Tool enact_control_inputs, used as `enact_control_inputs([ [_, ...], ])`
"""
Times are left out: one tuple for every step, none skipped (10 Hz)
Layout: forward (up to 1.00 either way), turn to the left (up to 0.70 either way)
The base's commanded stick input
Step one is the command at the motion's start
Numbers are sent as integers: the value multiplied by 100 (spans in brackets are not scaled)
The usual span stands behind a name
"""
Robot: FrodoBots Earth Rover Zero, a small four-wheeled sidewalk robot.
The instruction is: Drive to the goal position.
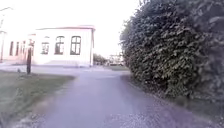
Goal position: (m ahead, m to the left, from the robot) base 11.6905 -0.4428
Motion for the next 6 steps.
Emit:
enact_control_inputs([
  [50,0],
  [50,0],
  [50,0],
  [50,0],
  [50,0],
  [50,0],
])
